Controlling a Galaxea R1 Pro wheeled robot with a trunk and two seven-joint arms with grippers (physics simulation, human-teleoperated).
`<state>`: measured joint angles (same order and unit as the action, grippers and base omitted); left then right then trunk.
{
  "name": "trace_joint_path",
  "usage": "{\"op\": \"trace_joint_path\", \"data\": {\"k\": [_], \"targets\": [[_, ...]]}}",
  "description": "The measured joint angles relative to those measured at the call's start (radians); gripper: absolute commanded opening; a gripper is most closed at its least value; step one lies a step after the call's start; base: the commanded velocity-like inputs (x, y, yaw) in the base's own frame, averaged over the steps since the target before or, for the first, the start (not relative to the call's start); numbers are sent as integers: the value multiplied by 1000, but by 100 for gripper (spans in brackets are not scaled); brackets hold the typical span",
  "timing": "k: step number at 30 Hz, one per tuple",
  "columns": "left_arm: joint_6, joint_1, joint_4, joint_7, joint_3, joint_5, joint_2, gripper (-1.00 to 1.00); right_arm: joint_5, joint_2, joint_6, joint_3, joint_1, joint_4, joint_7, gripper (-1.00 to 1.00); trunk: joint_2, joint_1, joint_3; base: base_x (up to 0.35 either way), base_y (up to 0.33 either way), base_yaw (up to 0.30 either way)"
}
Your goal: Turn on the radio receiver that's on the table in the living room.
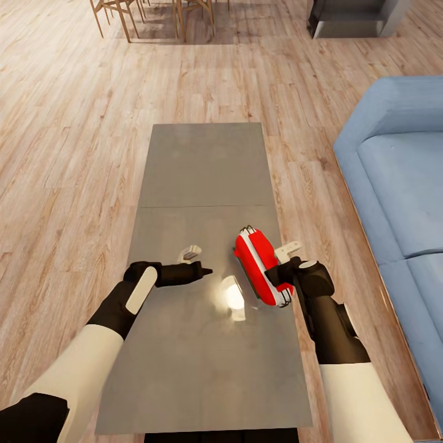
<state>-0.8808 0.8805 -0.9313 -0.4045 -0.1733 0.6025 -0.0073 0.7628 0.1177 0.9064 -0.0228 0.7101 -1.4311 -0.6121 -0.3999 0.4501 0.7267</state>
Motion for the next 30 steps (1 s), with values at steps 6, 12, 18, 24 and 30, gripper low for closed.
{"op": "trace_joint_path", "data": {"k": [6, 12, 18, 24, 30], "targets": [[0, 0, 8, 1, 0, -2, 1, -100, -2, 5, 2, -1, 0, 1, 1, -100, 0, 0, 0, 0, 0, 0], [0, 0, 8, 1, 0, -4, 2, -100, -2, 5, 1, -2, 0, 7, 3, -100, 0, 0, 0, 0, 0, 0], [0, 0, 9, 1, 0, -4, 2, -100, -5, 6, -8, -2, 0, 14, 6, -100, 0, 0, 0, 0, 0, 0], [1, 0, 10, 2, -1, -4, 3, -100, -5, 8, -22, 2, 0, 71, 8, -100, 0, 0, 0, 0, 0, 0], [2, 0, 11, 3, -1, -5, 3, -100, -6, 18, -88, 5, 0, 153, 39, -100, 0, 0, 0, 0, 0, 0]]}}
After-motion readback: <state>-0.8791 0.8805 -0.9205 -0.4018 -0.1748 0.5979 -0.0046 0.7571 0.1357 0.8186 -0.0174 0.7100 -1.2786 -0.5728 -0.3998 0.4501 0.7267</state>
